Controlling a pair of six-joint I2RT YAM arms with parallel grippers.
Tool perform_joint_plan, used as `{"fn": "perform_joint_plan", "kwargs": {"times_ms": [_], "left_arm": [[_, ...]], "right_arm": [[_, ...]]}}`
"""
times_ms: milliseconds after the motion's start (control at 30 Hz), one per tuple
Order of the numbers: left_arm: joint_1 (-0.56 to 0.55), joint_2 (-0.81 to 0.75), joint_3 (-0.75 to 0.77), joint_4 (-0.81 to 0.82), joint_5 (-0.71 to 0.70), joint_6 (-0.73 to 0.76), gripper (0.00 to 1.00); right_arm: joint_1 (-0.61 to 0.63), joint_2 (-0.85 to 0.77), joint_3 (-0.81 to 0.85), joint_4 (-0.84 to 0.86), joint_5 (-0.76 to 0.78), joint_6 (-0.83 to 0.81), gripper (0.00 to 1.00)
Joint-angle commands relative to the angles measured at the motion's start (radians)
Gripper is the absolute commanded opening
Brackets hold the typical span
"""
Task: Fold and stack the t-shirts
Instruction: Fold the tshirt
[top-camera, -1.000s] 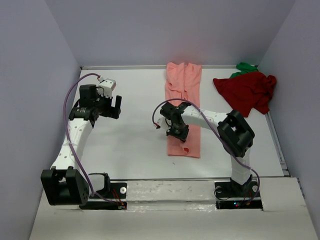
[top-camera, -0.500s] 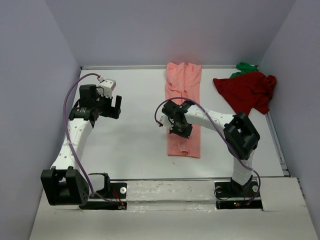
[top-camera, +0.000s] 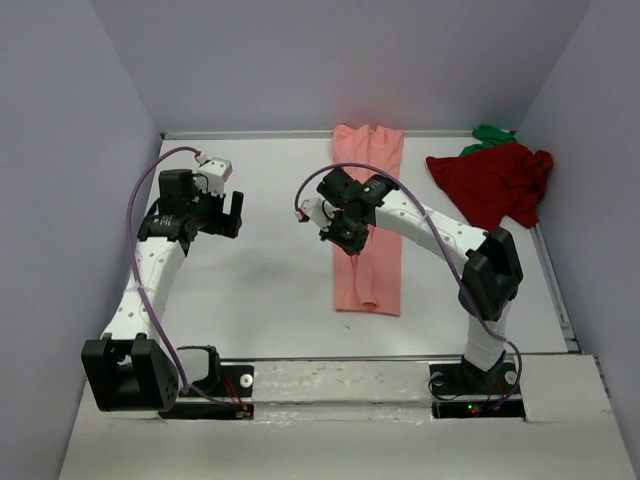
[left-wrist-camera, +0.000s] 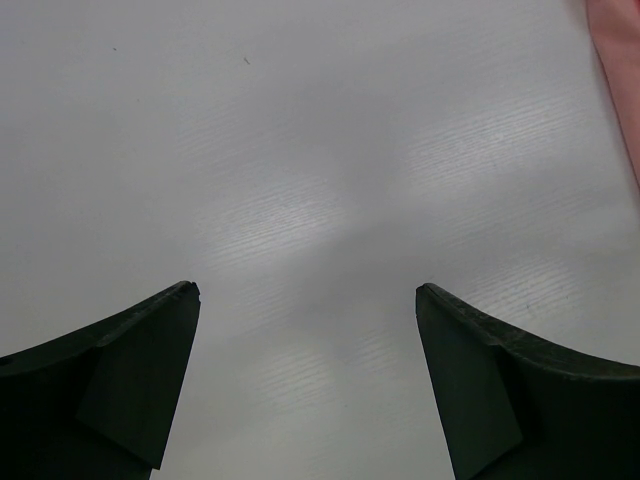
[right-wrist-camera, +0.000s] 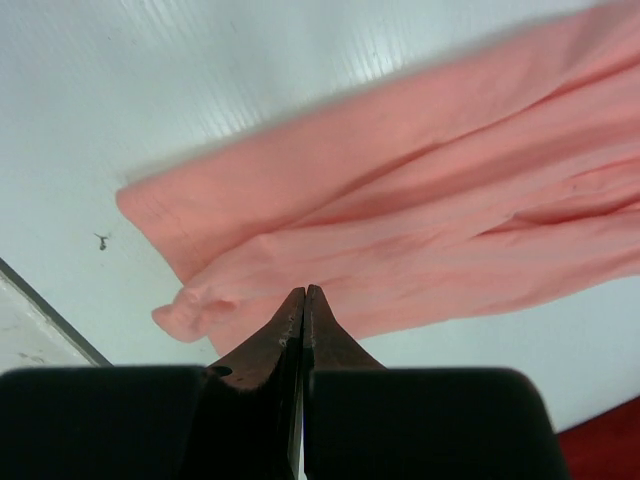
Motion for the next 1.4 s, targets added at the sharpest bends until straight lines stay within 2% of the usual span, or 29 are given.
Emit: {"fn": "perform_joint_plan", "kwargs": {"times_ms": [0,867,1133,1367], "left_arm": [[0.003,-0.037,-0.01,0.022,0.005,0.009,0.99],[0.003,-0.022,-0.009,0.025,0.008,0.014,0.99],[0.003,-0.022,-0.009,0.027,0.012,0.015,0.99],[0.003,-0.017,-0.004,0.027,0.017,0.014,0.99]], "right_arm": [[-0.005,0.056,0.065,-0.059,-0.096,-0.006,0.0],[0.032,0.165,-0.092,-0.065,-0.222,-0.012,0.0],[0.032,0.146,-0.165,-0.067,-0.196,-0.015,0.0],[0.032,0.082,-0.209,-0.068,-0.101,0.005,0.0]]}}
